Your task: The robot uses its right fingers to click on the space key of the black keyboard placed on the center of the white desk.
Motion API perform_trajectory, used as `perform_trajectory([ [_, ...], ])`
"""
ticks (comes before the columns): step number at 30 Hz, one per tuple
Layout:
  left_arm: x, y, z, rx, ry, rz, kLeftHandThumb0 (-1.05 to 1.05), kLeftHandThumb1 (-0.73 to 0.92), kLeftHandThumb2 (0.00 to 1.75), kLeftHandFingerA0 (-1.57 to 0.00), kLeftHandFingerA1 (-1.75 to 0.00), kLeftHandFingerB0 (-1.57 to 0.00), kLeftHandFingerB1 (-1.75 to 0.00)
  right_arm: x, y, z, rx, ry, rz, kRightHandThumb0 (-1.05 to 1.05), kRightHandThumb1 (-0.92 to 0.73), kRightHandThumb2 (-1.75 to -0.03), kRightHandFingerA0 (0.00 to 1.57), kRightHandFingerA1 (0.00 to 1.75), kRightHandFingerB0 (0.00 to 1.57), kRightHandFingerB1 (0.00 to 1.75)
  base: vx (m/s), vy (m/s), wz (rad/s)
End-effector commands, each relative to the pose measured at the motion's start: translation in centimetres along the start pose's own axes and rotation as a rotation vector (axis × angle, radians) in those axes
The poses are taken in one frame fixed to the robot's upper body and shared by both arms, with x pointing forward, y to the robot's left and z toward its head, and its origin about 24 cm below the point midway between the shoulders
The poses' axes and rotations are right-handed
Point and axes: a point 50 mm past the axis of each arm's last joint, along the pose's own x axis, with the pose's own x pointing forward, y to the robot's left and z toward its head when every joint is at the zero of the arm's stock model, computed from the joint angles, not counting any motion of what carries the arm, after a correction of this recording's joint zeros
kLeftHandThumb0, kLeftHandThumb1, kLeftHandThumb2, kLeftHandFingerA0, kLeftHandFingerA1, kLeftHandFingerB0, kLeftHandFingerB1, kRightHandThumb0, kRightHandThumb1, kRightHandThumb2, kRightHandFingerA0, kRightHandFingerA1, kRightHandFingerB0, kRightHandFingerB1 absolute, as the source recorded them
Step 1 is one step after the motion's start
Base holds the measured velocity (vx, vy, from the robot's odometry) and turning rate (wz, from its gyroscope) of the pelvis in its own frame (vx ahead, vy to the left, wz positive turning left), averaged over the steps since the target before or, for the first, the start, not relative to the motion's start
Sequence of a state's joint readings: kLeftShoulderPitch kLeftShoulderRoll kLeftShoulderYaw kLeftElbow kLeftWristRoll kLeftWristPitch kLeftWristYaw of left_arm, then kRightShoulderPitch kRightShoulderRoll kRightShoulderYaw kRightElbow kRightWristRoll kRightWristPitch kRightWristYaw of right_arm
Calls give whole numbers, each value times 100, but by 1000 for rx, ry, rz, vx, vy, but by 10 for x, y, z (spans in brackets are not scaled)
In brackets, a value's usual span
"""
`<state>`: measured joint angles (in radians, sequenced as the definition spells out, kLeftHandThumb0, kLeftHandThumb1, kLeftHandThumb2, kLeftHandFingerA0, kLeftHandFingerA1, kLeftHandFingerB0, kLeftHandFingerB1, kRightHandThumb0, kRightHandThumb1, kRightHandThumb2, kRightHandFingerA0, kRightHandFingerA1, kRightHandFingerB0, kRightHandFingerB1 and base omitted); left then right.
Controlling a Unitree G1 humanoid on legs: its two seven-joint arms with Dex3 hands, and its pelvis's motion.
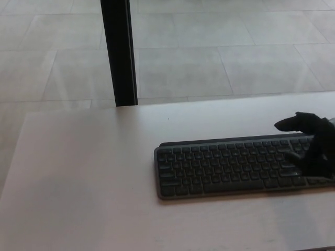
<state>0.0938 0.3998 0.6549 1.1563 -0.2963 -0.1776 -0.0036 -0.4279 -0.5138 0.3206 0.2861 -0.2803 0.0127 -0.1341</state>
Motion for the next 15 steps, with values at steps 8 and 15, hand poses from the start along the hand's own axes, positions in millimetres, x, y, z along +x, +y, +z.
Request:
perform_trajectory([
  [8, 4, 8, 16, -4, -48, 34, -29, 52, 55, -75, -67, -70, -56, -29, 37, -2, -441, -285, 124, -36, -65, -64, 68, 153, 69, 46, 0, 0, 0],
  [15, 3, 8, 16, 18, -55, 25, -32, 53, 55, -74, -64, -69, -55, -27, 39, -1, -545, -347, 121, -37, -67, -62, 66, 159, 74, 49, 0, 0, 0],
])
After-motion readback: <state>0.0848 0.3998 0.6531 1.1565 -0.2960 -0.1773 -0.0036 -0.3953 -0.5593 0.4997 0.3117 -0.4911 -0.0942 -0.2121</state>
